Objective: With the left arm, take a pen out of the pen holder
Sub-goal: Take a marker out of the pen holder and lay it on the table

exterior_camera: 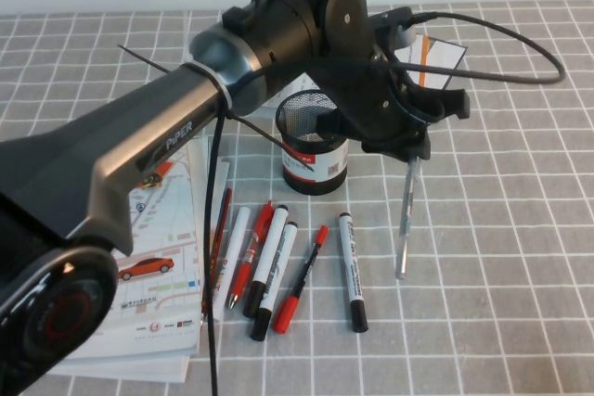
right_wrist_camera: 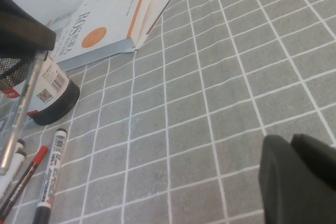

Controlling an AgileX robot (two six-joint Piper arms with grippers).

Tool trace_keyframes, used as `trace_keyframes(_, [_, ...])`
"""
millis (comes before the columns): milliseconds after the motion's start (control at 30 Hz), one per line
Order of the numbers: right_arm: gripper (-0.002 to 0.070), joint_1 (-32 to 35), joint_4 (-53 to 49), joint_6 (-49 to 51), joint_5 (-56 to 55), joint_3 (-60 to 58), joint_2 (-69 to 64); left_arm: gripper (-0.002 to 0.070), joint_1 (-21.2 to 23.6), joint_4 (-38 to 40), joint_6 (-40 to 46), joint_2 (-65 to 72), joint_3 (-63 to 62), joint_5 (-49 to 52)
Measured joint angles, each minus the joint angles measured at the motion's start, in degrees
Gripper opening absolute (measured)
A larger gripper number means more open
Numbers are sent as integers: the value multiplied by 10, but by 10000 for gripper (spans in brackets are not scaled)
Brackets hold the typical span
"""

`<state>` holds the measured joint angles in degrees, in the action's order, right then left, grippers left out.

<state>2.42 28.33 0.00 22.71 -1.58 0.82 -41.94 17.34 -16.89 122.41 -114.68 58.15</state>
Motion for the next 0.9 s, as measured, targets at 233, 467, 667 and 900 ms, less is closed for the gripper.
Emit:
trace_keyframes(233, [-13, 0, 0, 0, 0, 0, 0, 97, 2, -63, -114, 9, 0, 12])
trace_keyframes(467, [-13, 0, 0, -3, 0, 0, 0, 97, 3, -98, -168, 12, 0, 25])
trace_keyframes(667, [-13, 0, 0, -3, 0, 0, 0, 97, -25, -209, -159, 1, 6, 74])
trace_keyframes(900, [-13, 0, 0, -3, 0, 0, 0, 97, -37, -162, -118, -71, 72, 50])
